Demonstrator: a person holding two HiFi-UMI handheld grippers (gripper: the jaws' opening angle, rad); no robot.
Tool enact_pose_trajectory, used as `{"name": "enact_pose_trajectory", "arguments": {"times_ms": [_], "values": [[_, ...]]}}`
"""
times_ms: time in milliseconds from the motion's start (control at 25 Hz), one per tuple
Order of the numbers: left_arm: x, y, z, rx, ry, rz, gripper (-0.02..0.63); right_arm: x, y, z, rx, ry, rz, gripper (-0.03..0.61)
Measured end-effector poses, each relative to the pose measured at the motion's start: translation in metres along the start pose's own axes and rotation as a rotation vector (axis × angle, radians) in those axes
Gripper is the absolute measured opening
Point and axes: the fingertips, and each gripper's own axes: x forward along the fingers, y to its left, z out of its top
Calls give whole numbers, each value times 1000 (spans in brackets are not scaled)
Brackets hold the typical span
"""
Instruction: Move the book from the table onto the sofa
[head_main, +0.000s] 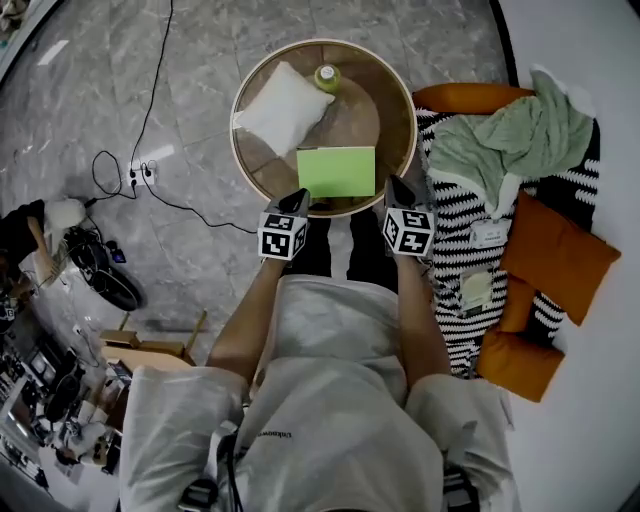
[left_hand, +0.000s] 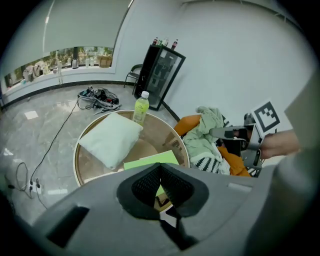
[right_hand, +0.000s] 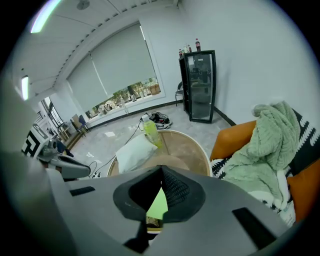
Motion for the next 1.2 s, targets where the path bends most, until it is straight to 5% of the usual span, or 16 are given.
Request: {"name": "enact_pose_trajectory", "arguments": {"times_ms": [320, 640, 1200], "values": [[23, 47, -24, -74, 93, -2, 9, 30, 5, -32, 91, 47, -56, 6], [45, 56, -50, -32, 167, -13, 9, 50, 0, -61, 107, 101, -54, 6], [109, 79, -89, -91, 182, -14, 9, 109, -29, -117, 124, 185, -19, 8]]}}
